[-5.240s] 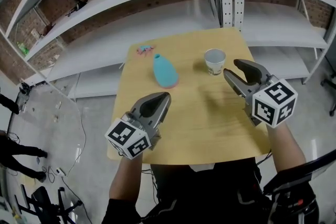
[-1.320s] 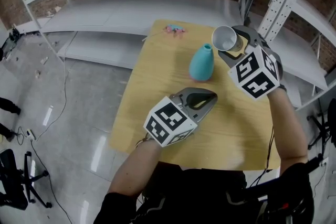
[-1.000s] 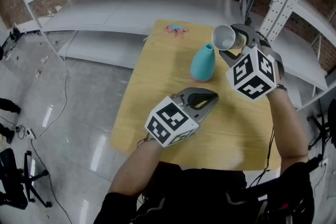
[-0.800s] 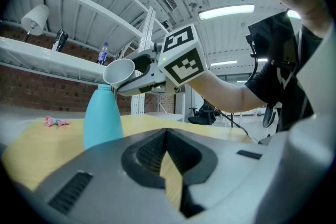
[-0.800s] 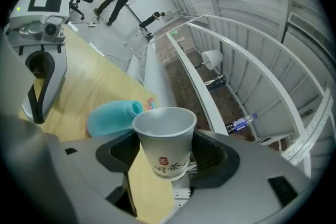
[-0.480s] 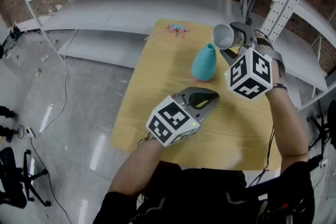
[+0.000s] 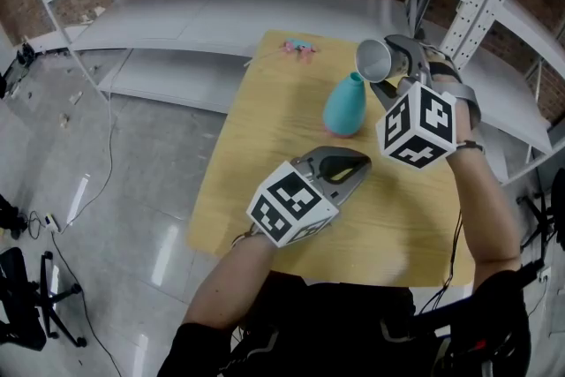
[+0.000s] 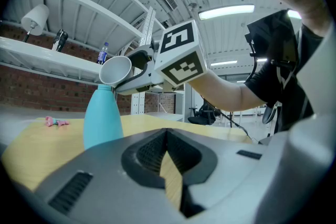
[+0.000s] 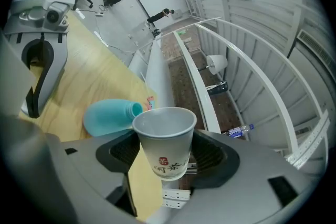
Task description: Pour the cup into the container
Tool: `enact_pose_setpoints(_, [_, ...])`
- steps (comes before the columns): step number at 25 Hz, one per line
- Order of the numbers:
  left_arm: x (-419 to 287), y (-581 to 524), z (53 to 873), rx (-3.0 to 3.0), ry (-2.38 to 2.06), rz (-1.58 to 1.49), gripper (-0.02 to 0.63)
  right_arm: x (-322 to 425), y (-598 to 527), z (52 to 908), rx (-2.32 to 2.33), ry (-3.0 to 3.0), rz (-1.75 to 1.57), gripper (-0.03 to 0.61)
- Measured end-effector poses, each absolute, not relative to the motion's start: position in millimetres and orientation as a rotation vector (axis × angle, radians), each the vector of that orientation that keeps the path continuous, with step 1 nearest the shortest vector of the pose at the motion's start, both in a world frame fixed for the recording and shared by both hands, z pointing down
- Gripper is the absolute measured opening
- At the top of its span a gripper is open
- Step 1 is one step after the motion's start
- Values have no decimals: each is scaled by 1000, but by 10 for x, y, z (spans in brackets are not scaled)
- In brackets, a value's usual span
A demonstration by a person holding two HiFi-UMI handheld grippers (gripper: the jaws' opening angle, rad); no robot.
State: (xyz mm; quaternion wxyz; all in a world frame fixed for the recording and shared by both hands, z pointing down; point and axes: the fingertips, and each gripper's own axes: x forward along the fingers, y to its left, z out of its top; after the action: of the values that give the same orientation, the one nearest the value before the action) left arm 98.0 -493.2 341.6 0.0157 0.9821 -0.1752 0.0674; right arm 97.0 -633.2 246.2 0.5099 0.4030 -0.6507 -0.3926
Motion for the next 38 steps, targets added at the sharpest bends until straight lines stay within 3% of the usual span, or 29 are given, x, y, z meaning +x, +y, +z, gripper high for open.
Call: enact_pose_setpoints(38, [973, -4905, 3418, 3055, -543, 213, 2, 923, -6327, 2418, 942, -1456, -1050, 313])
